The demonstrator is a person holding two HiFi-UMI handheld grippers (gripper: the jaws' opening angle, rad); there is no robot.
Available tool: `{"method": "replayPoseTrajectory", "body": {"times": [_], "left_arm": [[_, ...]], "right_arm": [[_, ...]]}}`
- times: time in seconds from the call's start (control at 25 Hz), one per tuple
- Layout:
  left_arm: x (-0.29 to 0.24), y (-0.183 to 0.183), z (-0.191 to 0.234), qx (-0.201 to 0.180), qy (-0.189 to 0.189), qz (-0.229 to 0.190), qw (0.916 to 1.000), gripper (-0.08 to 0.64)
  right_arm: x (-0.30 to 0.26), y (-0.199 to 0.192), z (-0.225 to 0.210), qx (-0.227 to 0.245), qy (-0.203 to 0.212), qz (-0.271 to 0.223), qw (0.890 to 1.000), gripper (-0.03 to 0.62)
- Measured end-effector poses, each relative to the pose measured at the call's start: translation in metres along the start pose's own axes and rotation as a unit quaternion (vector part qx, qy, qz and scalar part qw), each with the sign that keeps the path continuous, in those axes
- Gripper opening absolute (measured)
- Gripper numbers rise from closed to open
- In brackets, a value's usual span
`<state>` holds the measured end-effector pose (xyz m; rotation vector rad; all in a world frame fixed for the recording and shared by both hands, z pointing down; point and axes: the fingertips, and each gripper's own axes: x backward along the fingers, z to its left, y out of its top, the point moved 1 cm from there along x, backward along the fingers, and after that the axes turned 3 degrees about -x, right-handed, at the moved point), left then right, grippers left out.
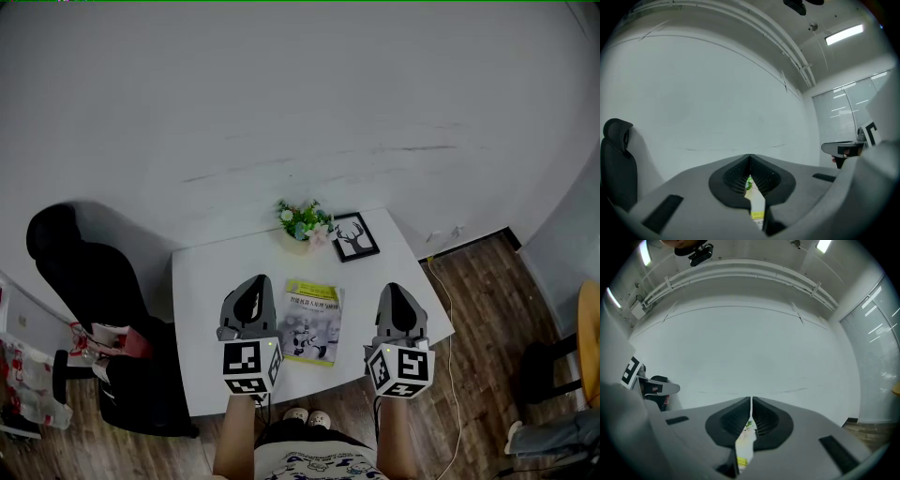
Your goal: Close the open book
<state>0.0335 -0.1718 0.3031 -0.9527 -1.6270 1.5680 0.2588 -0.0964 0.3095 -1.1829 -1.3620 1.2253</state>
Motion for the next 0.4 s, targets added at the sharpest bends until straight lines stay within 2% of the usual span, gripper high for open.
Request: {"method": "replayPoseTrajectory", "body": {"times": [0.4], "left_arm": [[-0.0023, 0.0008, 0.0013, -0.006, 0.002, -0.001, 1.0, 0.021]], "right_arm": [[-0.0037, -0.002, -0.0006, -0.001, 0.001, 0.002, 1.0, 0.029]]}}
